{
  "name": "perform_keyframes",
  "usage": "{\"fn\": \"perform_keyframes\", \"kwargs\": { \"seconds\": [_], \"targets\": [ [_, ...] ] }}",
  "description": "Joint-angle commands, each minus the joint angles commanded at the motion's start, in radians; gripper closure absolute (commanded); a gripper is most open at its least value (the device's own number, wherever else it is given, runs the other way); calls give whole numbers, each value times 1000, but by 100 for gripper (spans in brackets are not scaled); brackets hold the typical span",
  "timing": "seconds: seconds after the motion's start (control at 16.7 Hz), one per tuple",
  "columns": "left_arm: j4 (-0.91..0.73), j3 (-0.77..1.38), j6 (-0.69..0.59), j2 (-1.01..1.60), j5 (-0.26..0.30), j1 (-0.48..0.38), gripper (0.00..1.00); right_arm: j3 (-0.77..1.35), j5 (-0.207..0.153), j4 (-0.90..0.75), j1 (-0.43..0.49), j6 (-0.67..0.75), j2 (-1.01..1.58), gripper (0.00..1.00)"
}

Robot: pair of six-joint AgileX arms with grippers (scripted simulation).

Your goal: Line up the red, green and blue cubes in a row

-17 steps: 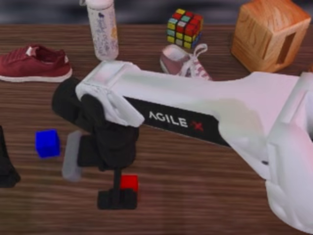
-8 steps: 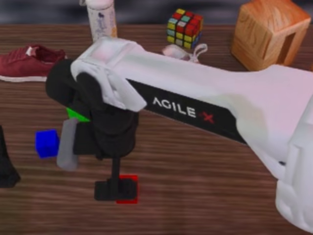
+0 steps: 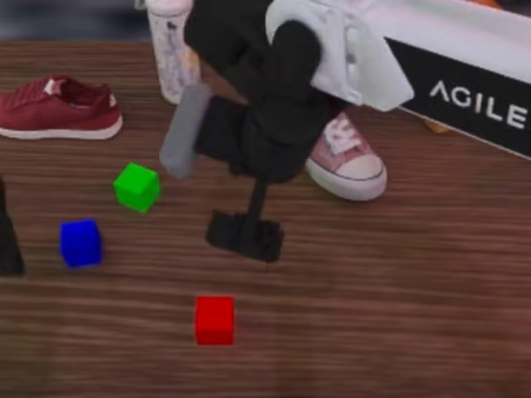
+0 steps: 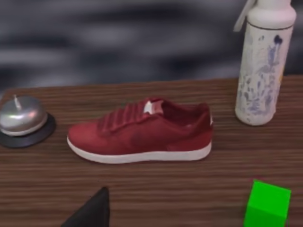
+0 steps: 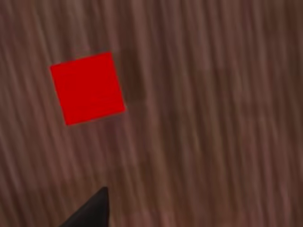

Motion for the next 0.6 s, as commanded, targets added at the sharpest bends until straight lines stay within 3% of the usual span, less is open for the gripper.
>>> {"fn": "perform_keyframes", "kwargs": {
  "seconds": [0.6],
  "targets": [
    [-557,875,106,1103,5,-105,0,-972,-34,582,-453,283,-1115,0]
  ]
}}
